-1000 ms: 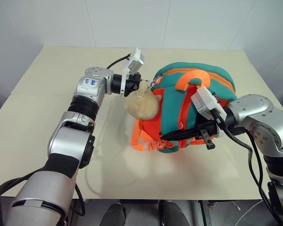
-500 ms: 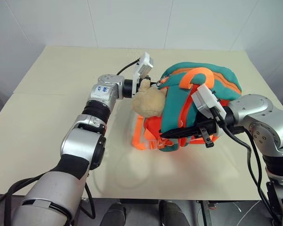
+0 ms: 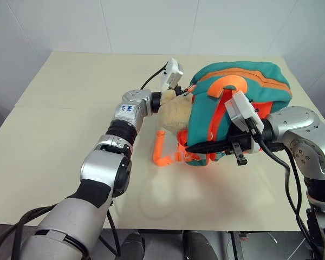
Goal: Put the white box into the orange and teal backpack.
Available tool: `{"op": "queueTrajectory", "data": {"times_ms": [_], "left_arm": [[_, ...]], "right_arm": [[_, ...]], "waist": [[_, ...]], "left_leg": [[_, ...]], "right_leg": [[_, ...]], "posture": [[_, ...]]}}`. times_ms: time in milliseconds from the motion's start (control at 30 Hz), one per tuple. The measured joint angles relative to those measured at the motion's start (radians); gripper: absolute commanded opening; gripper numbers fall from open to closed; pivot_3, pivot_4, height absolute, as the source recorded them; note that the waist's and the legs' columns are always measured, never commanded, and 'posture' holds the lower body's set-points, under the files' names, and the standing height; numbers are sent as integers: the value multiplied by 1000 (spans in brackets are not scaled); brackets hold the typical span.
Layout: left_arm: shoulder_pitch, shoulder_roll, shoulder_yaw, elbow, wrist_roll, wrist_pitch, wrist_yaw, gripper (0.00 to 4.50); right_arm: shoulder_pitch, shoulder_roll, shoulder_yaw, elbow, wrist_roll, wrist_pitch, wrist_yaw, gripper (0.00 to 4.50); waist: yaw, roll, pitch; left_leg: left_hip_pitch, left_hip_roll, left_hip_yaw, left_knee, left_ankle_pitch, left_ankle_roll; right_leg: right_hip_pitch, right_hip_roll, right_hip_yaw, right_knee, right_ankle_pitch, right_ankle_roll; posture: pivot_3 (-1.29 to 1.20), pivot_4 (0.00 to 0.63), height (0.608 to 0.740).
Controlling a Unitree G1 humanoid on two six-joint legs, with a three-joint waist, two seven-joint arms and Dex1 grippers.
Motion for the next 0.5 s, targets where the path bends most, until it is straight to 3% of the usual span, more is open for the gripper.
{"op": "queueTrajectory", "data": {"times_ms": [200, 500], "left_arm": [[0, -4, -43, -12, 40, 39, -11, 1350], [5, 71, -113, -132, 71, 206, -71, 4120]], "right_arm": [[6, 9, 22, -10, 0, 5, 0, 537], [20, 13, 37, -60, 9, 10, 4, 537]], "waist": [[-1, 0, 0], [-14, 1, 0]], "left_leg": [[2, 0, 0, 1, 0, 0], [6, 1, 0, 0, 0, 0]], "right_leg": [[2, 0, -2, 1, 0, 0], [5, 0, -2, 1, 0, -1]], "posture": [[0, 150, 740], [0, 150, 740]]}}
